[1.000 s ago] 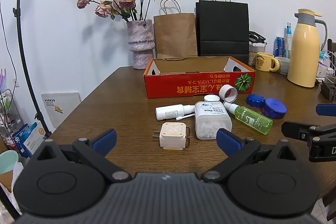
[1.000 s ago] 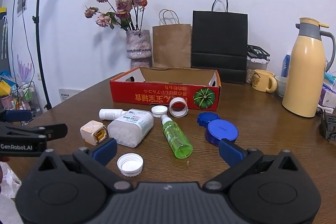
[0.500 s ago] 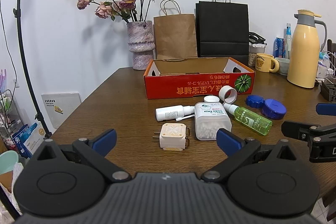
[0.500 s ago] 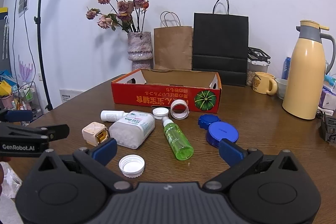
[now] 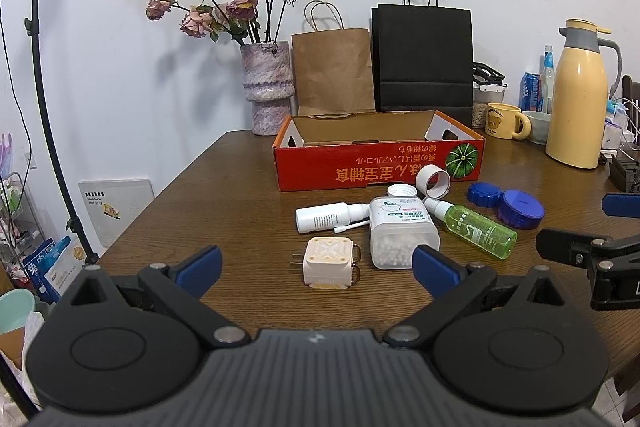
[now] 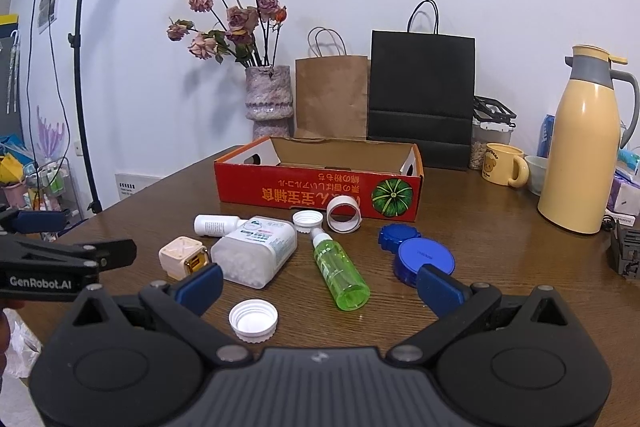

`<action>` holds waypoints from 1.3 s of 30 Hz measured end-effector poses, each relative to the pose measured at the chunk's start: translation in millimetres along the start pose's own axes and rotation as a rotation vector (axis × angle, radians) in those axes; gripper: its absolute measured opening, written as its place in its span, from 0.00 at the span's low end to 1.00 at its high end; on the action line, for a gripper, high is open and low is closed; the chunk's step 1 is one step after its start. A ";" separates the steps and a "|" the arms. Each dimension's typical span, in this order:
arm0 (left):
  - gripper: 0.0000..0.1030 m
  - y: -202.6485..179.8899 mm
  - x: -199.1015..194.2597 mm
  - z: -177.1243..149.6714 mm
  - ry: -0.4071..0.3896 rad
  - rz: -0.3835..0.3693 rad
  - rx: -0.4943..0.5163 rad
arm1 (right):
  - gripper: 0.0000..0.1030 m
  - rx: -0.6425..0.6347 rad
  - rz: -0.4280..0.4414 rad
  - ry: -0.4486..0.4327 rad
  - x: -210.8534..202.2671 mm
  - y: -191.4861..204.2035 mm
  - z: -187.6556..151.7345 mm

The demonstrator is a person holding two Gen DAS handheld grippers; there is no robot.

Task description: Organize rigid objects

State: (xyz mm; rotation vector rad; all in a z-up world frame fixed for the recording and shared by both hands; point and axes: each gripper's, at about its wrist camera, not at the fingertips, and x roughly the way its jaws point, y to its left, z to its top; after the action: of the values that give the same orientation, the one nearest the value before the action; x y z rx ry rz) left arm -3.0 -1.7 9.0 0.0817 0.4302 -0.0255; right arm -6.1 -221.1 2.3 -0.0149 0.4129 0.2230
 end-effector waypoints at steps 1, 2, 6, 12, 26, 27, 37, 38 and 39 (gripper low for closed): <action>1.00 -0.2 0.3 -0.7 0.000 -0.001 -0.001 | 1.00 0.000 0.000 0.000 0.1 0.0 0.0; 1.00 -1.0 -0.5 1.2 -0.001 0.000 0.000 | 1.00 0.000 0.000 0.000 0.0 0.0 0.0; 1.00 -0.9 -2.4 3.2 0.000 0.000 -0.001 | 1.00 -0.002 0.001 -0.001 -0.2 0.6 0.1; 1.00 0.3 -0.9 0.9 0.000 0.003 0.003 | 1.00 -0.008 0.002 -0.002 0.7 2.4 -0.3; 1.00 0.1 -0.9 0.8 -0.001 0.004 0.003 | 1.00 -0.010 0.001 -0.004 0.5 4.6 -0.7; 1.00 0.1 -0.9 0.8 -0.001 0.004 0.003 | 1.00 -0.010 0.002 -0.004 0.5 4.6 -0.6; 1.00 -0.3 0.7 -0.4 0.002 0.005 0.001 | 1.00 -0.016 0.009 -0.004 1.2 8.0 -1.4; 1.00 -0.3 1.3 -0.6 0.002 0.005 0.001 | 1.00 -0.016 0.010 -0.004 1.2 7.9 -1.1; 1.00 -0.4 1.5 -0.7 0.003 0.004 0.001 | 1.00 -0.017 0.011 -0.003 1.5 7.8 -1.5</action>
State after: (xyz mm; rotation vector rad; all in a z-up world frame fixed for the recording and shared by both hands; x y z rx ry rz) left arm -1.9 -2.0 7.8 0.0833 0.4329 -0.0212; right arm -7.1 -213.3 0.6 -0.0287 0.4083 0.2369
